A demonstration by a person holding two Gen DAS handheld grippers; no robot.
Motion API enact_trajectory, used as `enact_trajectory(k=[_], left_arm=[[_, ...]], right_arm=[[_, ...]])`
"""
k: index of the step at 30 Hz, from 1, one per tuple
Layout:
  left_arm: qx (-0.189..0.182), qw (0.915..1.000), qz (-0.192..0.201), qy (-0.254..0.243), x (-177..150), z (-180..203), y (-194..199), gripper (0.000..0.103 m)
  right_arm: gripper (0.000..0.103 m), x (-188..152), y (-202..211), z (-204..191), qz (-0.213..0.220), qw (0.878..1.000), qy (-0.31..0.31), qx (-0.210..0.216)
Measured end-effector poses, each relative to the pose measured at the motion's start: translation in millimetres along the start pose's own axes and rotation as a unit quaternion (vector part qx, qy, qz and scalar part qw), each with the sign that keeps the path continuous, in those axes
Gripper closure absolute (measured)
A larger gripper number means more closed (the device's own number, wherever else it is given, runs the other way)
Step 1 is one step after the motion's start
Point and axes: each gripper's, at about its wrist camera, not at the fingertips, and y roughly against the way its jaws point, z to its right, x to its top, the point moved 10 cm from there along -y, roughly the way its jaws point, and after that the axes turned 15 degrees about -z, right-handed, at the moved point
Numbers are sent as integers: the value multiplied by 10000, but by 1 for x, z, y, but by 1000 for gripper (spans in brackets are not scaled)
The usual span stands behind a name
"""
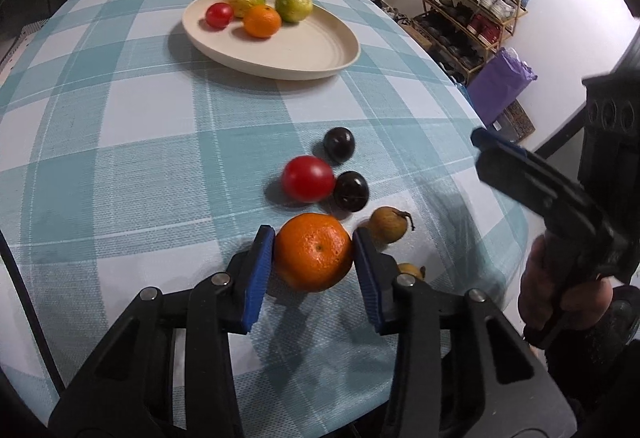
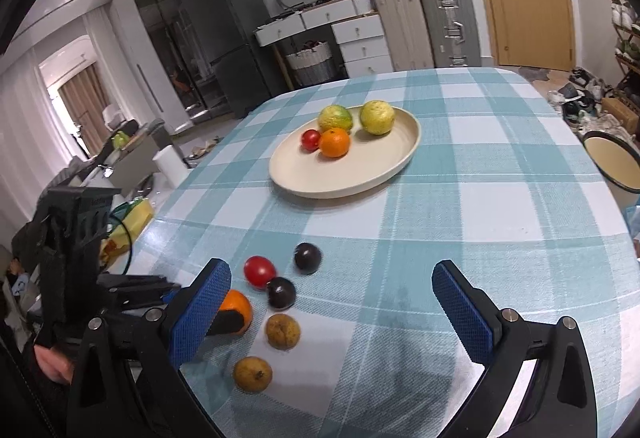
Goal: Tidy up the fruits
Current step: 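Lower the left tool onto the large orange and close its fingers, then close the right tool on a small brown pear while the left tool lifts the orange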
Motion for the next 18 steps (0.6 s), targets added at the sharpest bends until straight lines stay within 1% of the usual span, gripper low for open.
enact_trajectory(k=[5, 13, 18], left_arm=[[1, 9999, 78, 117, 1, -9, 7, 66], [-32, 9995, 194, 250, 0, -16, 16, 66], [-24, 9992, 245, 302, 0, -19, 20, 66]], right_arm=[[0, -9, -2, -8, -65, 9999, 97, 86], [0, -34, -11, -24, -355, 9988, 298, 148], [1, -51, -16, -40, -522, 9970, 493, 278]])
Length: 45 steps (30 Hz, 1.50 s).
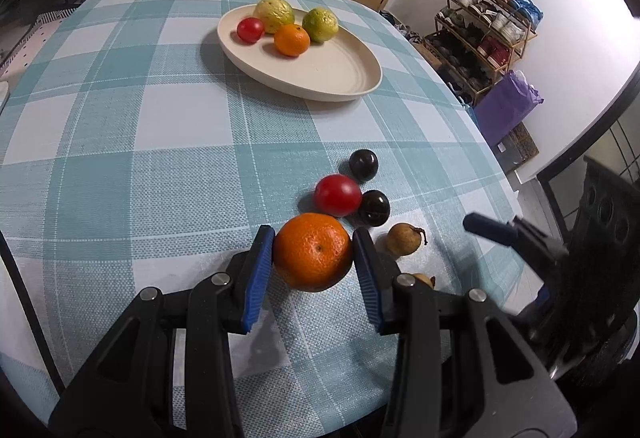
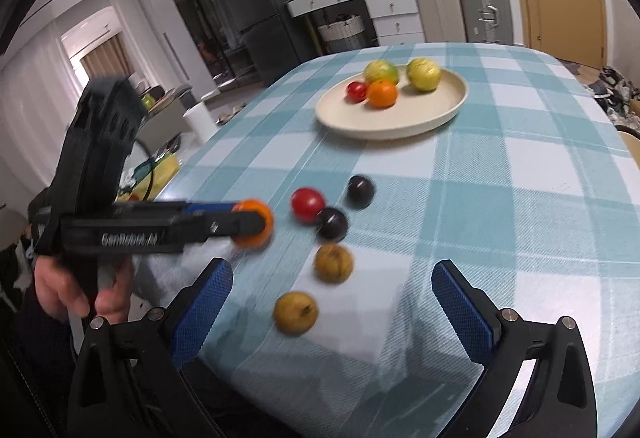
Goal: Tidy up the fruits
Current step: 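Close the right tool on a small brown pear while the left tool lifts the orange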
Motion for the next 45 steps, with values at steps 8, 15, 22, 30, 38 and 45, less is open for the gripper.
enact_trajectory(k=[8, 15, 22, 30, 38, 45], left_arm=[[-13, 10000, 60, 60, 1, -3, 5, 66], [-6, 10000, 46, 79, 0, -4, 5, 66], [-7, 10000, 10, 95, -2, -4, 2, 66], [-5, 9999, 20, 137, -1, -5, 3, 66], [25, 9998, 99, 146, 7, -6, 10, 66], [40, 9997, 178, 174, 25, -11, 16, 66]], right_arm=[[2, -15, -9, -13, -172, 9997, 131, 67], [24, -23, -18, -17, -340, 9992, 115, 192], [43, -26, -23, -22, -446, 9986, 193, 196], [74, -27, -25, -19, -467, 9983, 98, 344], [74, -18, -8, -19, -96, 9989, 135, 439], [74, 12, 14, -3, 332, 9984, -17, 465]])
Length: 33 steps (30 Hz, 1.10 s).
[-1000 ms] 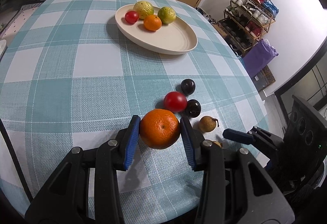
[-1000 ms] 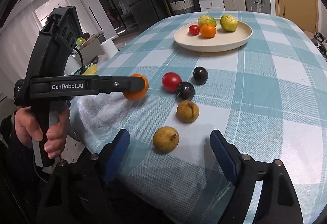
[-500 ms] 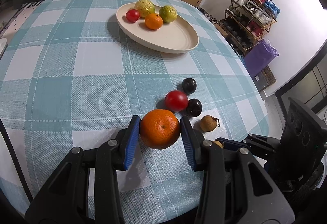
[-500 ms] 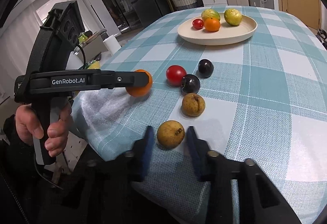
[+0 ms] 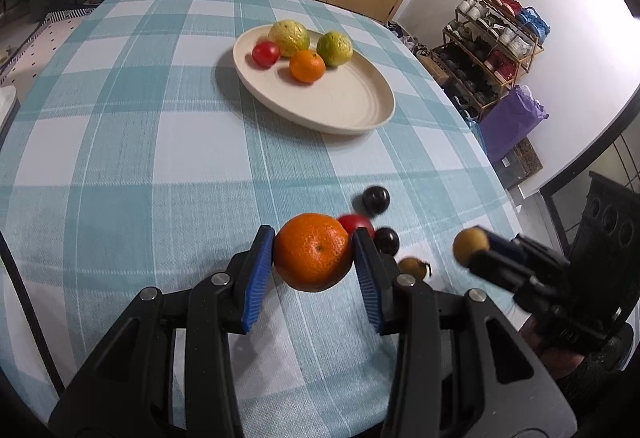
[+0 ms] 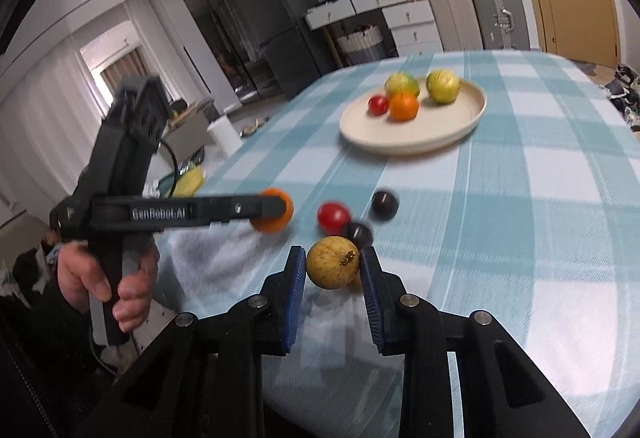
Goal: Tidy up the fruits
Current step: 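Close the right tool on a small brown pear while the left tool lifts the orange, then carry the orange and pear onto the cream plate and open both tools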
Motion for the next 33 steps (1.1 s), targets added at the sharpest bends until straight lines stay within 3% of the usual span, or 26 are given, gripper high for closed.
enact_trajectory(k=[13, 33], left_arm=[[32, 9995, 297, 72, 80, -11, 10, 66], [-144, 9995, 140, 238, 171, -29, -34, 66]], right_arm=[[74, 73, 14, 36, 478, 9987, -138, 47], [74, 169, -31, 83, 381, 9986, -366, 9]])
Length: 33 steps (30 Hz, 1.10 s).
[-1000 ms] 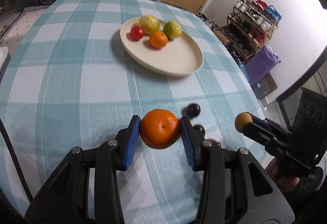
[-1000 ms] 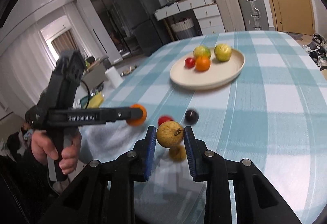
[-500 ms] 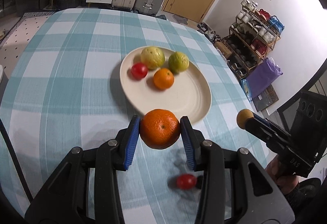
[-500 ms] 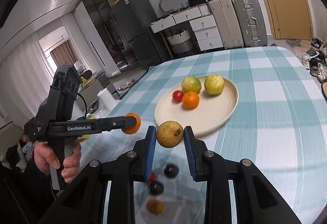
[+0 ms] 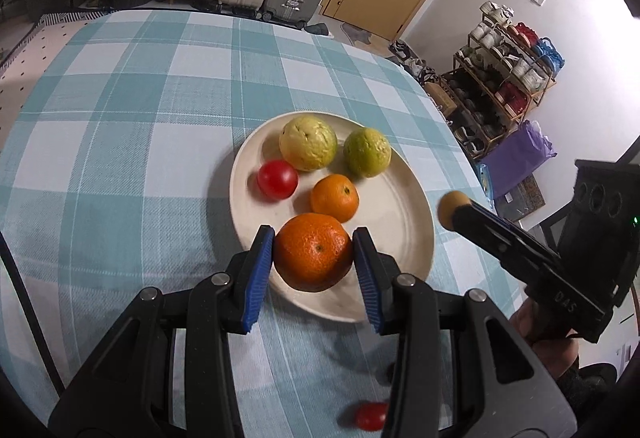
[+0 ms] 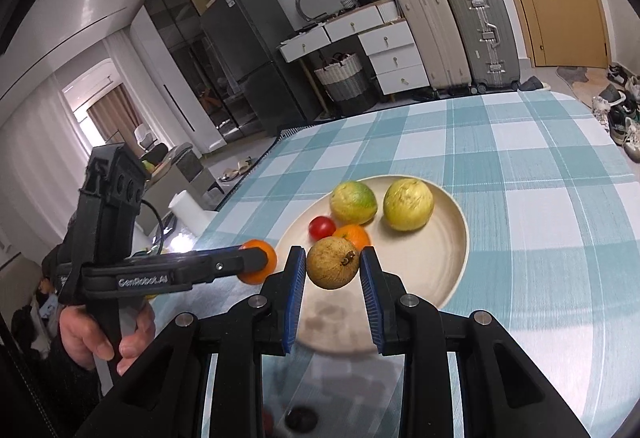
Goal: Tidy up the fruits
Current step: 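Carry the orange and pear onto the cream plate and open both tools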
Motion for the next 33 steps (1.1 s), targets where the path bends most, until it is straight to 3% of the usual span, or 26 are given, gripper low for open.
enact_trajectory(k=[6, 10, 27, 29, 31, 33], left_arm=[[45, 9999, -105, -92, 10, -3, -17, 66], [41, 9998, -156, -67, 16, -8, -26, 66], [-14, 9998, -153, -97, 30, -6, -39, 66], [0, 9998, -111, -162, 33, -5, -36, 66], [45, 9998, -84, -162, 34, -5, -32, 66], [36, 9999, -1, -154, 34, -4, -25, 66]], right_arm=[[74, 14, -27, 25, -221, 9990, -249, -285], [74, 16, -44, 40, -381, 9976, -538, -223], [74, 21, -65, 41, -460, 9970, -619, -114], [70, 22, -65, 39, -449, 9970, -612, -136], [57, 23, -61, 36, -386, 9976, -550, -166], [55, 24, -56, 33, -281, 9984, -453, -214]])
